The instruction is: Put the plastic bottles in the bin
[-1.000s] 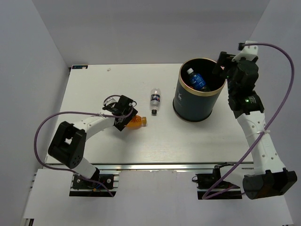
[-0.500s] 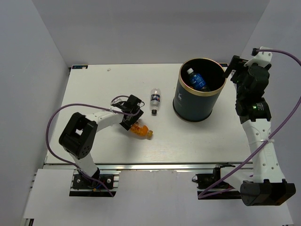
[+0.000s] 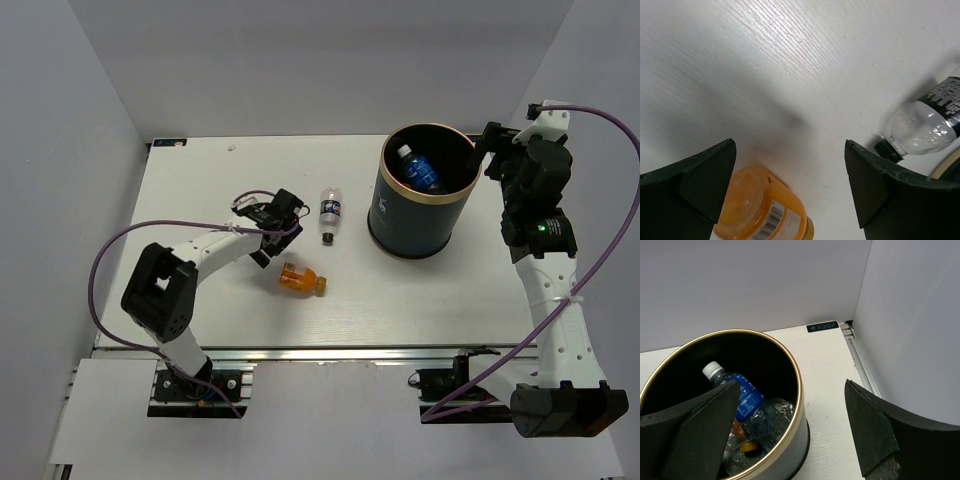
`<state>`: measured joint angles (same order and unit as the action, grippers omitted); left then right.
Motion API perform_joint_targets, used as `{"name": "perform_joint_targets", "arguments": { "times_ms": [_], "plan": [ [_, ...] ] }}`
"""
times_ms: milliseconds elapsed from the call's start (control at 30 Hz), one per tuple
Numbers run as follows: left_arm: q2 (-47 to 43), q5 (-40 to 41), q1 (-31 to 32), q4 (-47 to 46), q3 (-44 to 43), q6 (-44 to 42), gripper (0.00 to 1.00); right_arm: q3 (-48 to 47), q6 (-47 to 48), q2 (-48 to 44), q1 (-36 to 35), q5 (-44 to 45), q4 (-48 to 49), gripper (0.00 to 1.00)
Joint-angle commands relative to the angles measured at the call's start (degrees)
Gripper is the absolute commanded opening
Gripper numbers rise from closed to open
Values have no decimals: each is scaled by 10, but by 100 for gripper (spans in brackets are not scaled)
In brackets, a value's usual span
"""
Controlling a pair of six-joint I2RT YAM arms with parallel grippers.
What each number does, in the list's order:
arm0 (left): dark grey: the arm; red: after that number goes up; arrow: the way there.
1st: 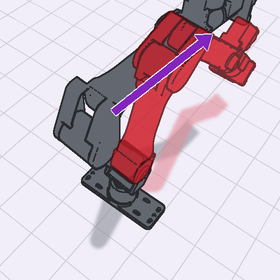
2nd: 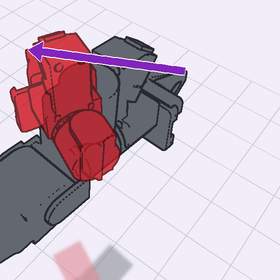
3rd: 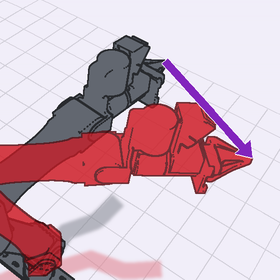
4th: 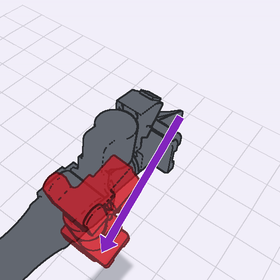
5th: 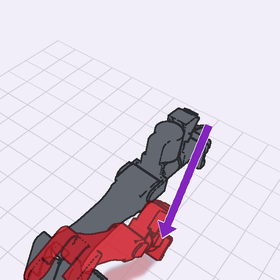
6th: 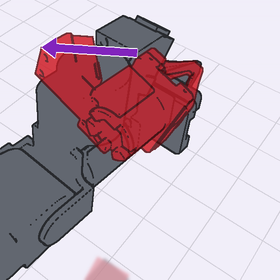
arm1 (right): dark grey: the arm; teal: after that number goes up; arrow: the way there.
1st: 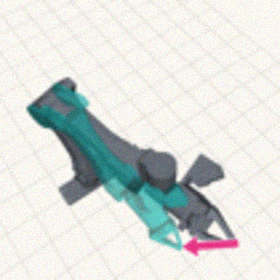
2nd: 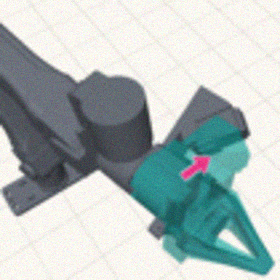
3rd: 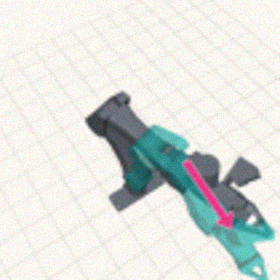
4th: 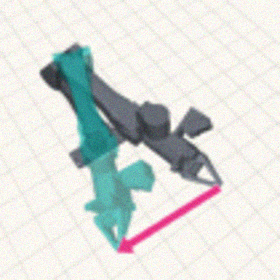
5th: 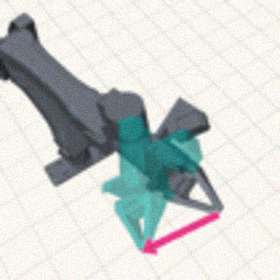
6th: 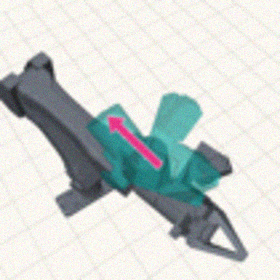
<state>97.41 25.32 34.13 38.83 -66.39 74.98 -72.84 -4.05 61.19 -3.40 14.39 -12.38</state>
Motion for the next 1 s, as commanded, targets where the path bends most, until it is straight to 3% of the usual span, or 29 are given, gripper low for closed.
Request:
{"name": "perform_joint_targets", "arguments": {
  "times_ms": [0, 133, 300, 733, 967],
  "plan": [
    [-54, 33, 1, 82, -14, -3, 98, -13, 7, -12, 1, -5, 9, 89],
    [-87, -7, 5, 103, 32, 8, 98, -12, -1, -7, 1, -9, 12, 89],
    [-105, 43, 83, 122, 28, 72, 98, 4, -17, -9, 2, -32, 28, 89],
    [33, 77, 145, 131, -52, 141, 98, 24, -20, -12, 1, -12, 39, 89],
    [117, 91, 135, 106, -122, 99, 96, 31, -15, -10, 2, -28, 43, 89]
  ]
}}
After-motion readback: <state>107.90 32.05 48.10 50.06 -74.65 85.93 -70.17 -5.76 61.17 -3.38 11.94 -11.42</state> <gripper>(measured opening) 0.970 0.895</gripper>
